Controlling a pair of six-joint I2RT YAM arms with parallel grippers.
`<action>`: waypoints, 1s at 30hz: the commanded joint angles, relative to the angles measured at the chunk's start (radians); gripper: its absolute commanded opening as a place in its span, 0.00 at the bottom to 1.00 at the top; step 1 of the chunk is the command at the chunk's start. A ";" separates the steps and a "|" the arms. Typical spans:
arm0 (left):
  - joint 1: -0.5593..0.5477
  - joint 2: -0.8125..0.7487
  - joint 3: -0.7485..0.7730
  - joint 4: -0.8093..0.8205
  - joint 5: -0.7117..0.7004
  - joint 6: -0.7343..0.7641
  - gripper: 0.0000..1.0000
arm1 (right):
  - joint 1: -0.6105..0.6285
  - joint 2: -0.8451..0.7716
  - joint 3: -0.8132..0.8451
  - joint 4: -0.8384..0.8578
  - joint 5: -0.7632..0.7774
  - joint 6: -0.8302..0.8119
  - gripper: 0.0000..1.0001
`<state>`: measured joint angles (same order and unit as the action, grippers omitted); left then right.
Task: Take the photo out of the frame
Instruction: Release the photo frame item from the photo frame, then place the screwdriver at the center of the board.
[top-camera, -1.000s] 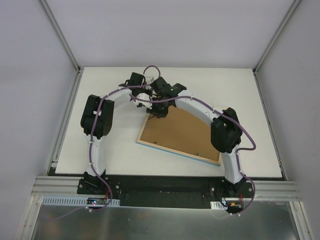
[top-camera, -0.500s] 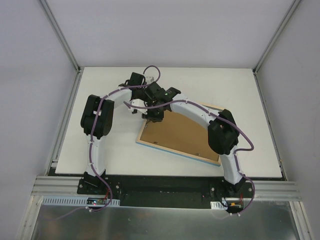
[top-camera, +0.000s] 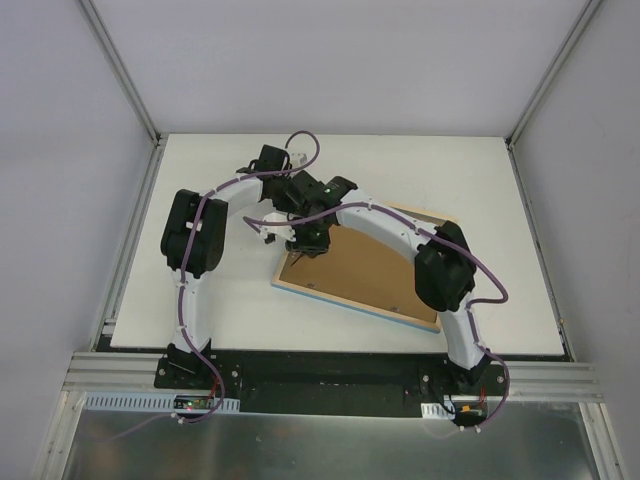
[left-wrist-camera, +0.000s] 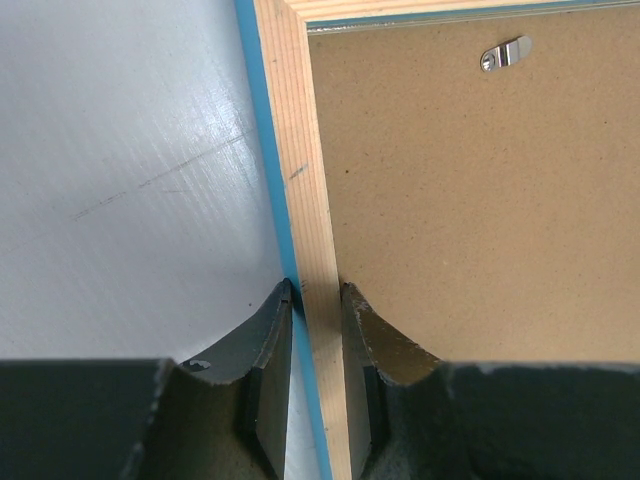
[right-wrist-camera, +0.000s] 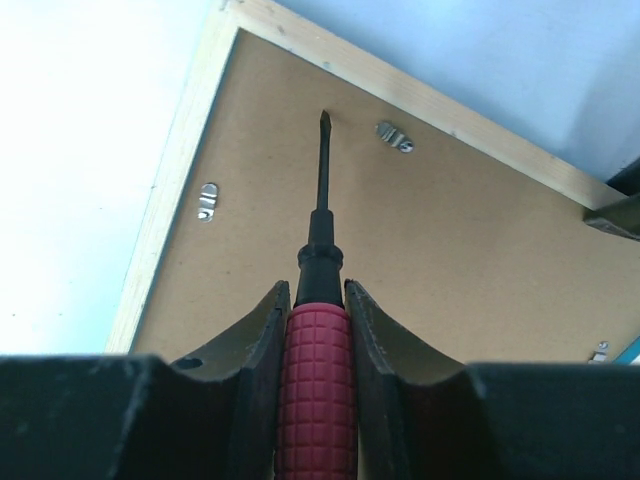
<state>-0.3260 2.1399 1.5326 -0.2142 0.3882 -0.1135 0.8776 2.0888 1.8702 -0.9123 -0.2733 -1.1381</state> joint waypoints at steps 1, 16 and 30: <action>0.016 0.006 -0.032 -0.040 -0.034 0.014 0.00 | 0.024 -0.012 0.024 -0.137 -0.027 -0.048 0.01; 0.034 -0.014 -0.046 -0.045 -0.081 -0.034 0.00 | -0.282 -0.128 0.218 -0.471 -0.156 0.097 0.01; 0.183 -0.155 -0.127 -0.097 -0.195 -0.098 0.00 | -0.775 -0.268 -0.003 -0.746 0.152 -0.069 0.01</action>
<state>-0.1806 2.0609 1.4475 -0.2443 0.2935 -0.1822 0.1703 1.8595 1.9205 -1.2938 -0.2565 -1.1439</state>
